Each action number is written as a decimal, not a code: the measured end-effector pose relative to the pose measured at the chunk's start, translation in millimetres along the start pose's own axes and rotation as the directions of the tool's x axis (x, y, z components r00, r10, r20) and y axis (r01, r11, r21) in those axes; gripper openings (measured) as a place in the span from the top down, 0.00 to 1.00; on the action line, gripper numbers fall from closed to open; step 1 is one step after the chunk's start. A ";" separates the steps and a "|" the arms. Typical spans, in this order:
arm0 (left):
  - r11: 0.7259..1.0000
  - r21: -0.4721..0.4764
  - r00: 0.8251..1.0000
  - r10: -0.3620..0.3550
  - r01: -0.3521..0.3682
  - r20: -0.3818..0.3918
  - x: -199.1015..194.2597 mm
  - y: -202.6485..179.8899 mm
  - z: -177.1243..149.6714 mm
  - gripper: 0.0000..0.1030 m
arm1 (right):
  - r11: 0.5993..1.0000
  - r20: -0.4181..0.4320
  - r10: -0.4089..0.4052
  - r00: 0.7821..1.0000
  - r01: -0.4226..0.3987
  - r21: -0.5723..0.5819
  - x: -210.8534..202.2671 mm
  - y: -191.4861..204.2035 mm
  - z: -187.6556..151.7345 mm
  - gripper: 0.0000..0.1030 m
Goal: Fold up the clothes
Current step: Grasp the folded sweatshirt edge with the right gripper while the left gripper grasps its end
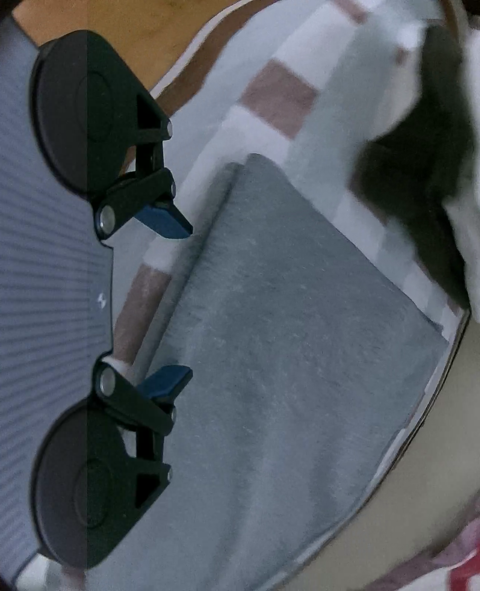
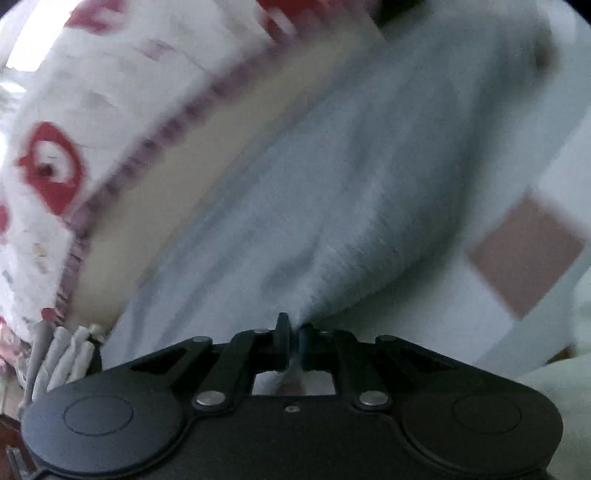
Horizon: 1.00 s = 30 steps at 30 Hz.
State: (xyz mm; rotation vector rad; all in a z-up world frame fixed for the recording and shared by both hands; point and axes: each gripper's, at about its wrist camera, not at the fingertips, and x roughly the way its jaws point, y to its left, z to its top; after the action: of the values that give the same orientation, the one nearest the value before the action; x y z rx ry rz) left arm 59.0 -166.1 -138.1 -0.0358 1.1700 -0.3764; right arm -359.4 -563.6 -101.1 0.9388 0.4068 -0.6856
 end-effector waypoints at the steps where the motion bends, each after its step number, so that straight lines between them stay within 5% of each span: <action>1: 1.000 -0.020 1.000 0.000 0.000 -0.004 1.3 5.5 -1.3 0.27 | 0.995 0.015 -0.060 0.998 0.061 -0.080 -7.5 10.2 -3.2 0.97; 3: 0.999 -0.046 1.000 0.011 -0.010 0.010 2.1 14.7 -4.9 0.26 | 0.971 -0.011 -0.188 0.982 0.184 -0.154 -1.7 13.8 -15.0 0.97; 7: 0.998 -0.064 0.999 -0.006 0.010 0.051 0.5 22.8 -4.2 0.25 | 0.975 -0.046 -0.189 0.981 0.182 -0.129 2.7 8.1 -14.5 0.94; 14: 1.000 -0.028 0.991 -0.001 0.005 0.131 10.3 18.8 2.0 0.20 | 0.977 -0.044 -0.201 0.979 0.204 0.061 -11.6 -29.1 -5.8 0.56; 17: 1.000 -0.012 0.986 0.000 0.002 0.165 14.5 17.1 4.6 0.27 | 0.971 -0.018 -0.152 0.988 0.152 0.183 -10.0 -47.7 -2.7 0.45; 19: 1.000 0.004 0.981 0.009 -0.010 0.193 16.9 11.9 4.2 0.51 | 0.972 0.011 -0.107 0.994 0.103 0.211 -1.5 -50.2 -0.9 0.40; 20: 1.000 0.007 0.978 0.014 -0.016 0.207 17.8 10.3 3.9 0.61 | 0.974 0.022 -0.092 0.995 0.086 0.212 2.8 -49.4 -0.2 0.40; 21: 1.000 0.003 0.975 0.023 -0.024 0.219 18.2 10.7 4.4 0.88 | 0.978 0.028 -0.094 0.995 0.087 0.189 4.8 -46.3 -0.9 0.40; 22: 0.999 0.010 0.973 0.046 -0.049 0.224 18.3 10.2 5.9 0.91 | 0.982 0.034 -0.096 0.995 0.089 0.166 6.7 -43.2 -1.5 0.40; 23: 0.997 0.028 0.971 0.070 -0.078 0.229 16.6 8.0 8.0 0.92 | 0.985 0.040 -0.097 0.995 0.090 0.145 8.0 -40.6 -1.7 0.51; 25: 0.993 0.058 0.964 0.080 -0.098 0.254 7.8 1.9 9.8 0.92 | 0.989 0.050 -0.094 0.994 0.087 0.121 3.2 -41.0 2.2 0.86; 28: 0.987 0.100 0.949 0.088 -0.123 0.301 -2.5 -6.6 7.1 0.92 | 0.984 0.037 -0.097 0.995 0.091 0.152 1.6 -45.1 1.6 0.90; 30: 0.993 0.072 0.958 0.070 -0.094 0.278 0.4 -1.6 9.1 0.92 | 0.980 0.027 -0.099 0.995 0.093 0.174 0.6 -47.9 1.2 0.90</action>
State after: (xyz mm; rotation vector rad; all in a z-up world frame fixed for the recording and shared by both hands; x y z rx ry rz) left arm 66.9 -169.3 -134.5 0.0332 0.8766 -0.3351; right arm -392.2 -584.2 -129.4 1.0738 0.3669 -0.8345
